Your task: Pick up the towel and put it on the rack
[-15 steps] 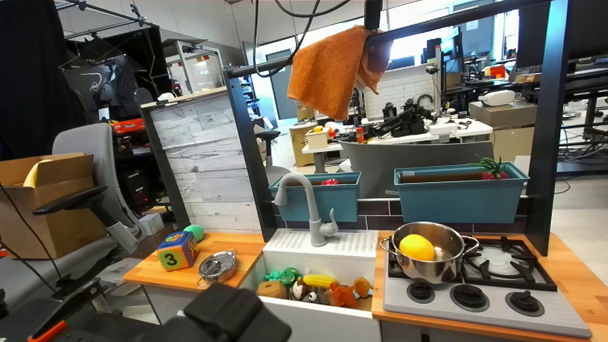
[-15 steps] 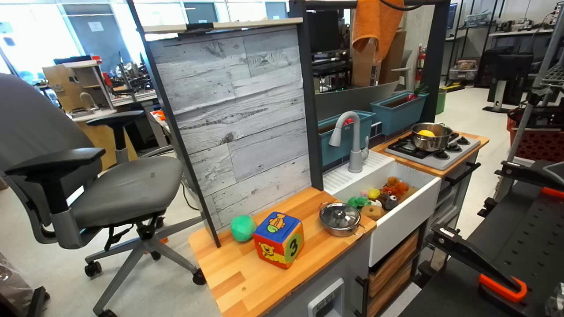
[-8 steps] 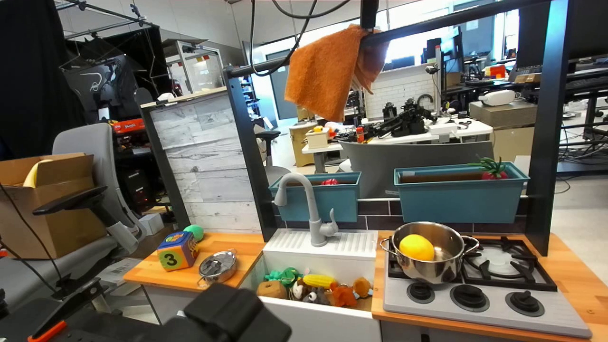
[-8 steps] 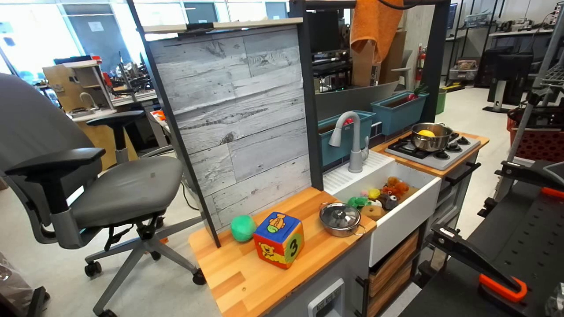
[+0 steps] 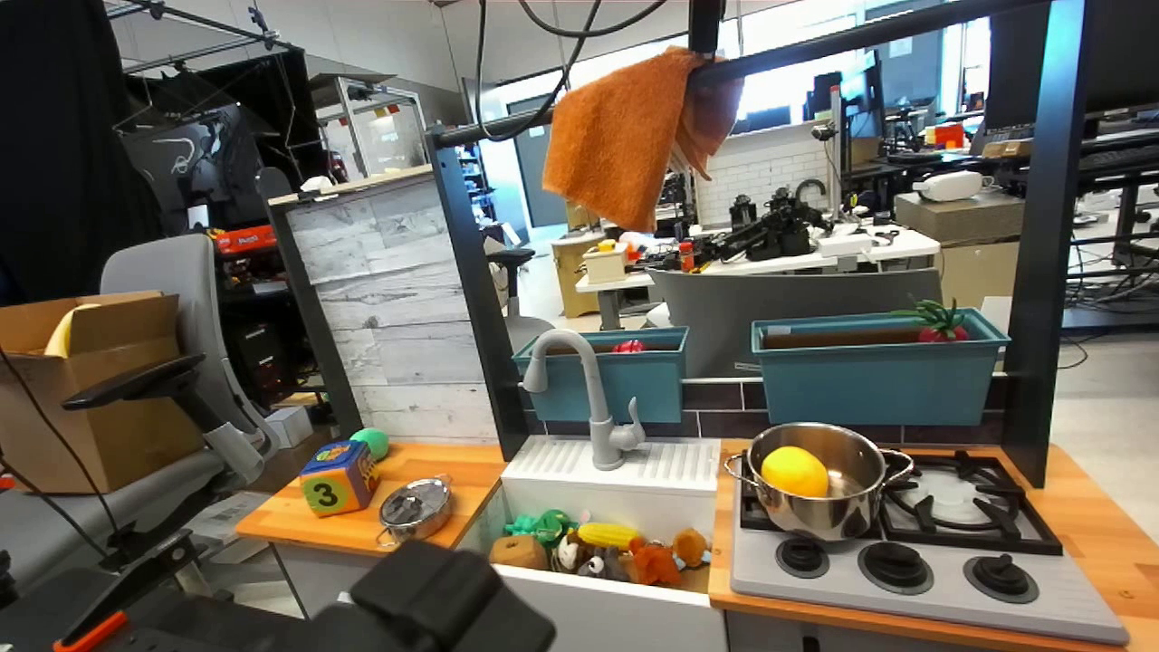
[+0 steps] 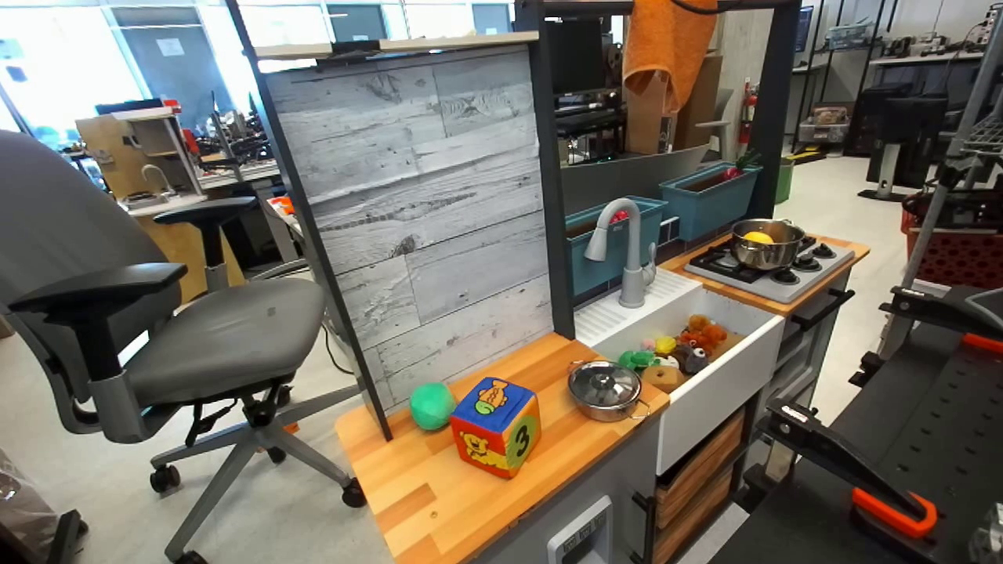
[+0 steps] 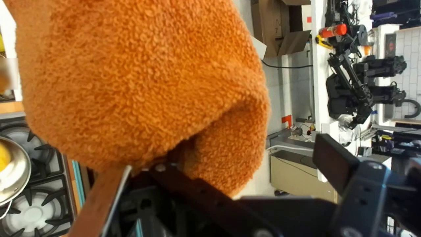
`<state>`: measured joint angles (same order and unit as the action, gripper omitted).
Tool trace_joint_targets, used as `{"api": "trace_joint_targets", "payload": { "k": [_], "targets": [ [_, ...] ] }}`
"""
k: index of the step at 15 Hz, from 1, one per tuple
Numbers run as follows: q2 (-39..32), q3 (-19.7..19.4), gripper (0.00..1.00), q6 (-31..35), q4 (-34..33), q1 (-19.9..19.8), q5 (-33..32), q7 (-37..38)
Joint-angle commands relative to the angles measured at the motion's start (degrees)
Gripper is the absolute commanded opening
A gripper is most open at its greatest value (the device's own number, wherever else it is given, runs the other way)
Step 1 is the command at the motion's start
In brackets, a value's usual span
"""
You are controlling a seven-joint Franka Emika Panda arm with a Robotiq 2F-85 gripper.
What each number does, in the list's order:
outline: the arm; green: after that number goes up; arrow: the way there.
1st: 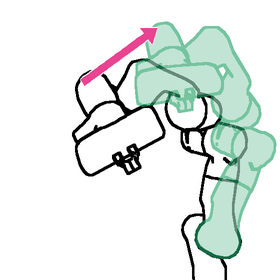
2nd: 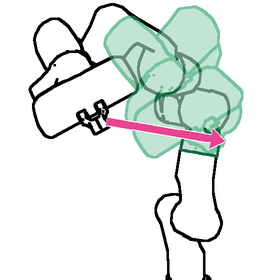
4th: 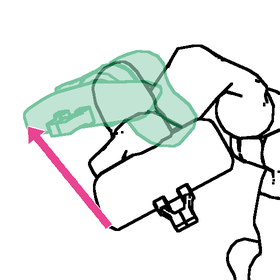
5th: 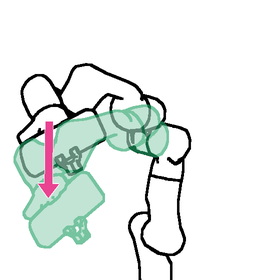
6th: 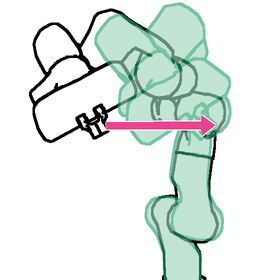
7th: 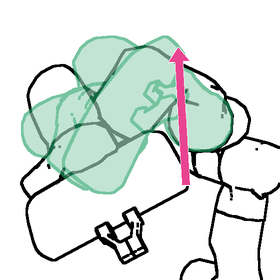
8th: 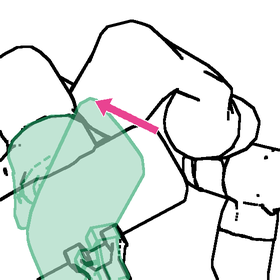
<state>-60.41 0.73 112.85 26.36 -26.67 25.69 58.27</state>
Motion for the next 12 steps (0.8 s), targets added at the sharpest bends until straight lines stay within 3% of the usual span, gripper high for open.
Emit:
{"api": "trace_joint_targets", "payload": {
  "k": [1,12],
  "targets": [
    [-1.3,-0.1,1.0,-0.7,-1.7,-1.6,-2.7,3.6],
    [1.7,0.4,1.0,-0.4,1.3,-3.9,-2.7,6.2]
  ]
}}
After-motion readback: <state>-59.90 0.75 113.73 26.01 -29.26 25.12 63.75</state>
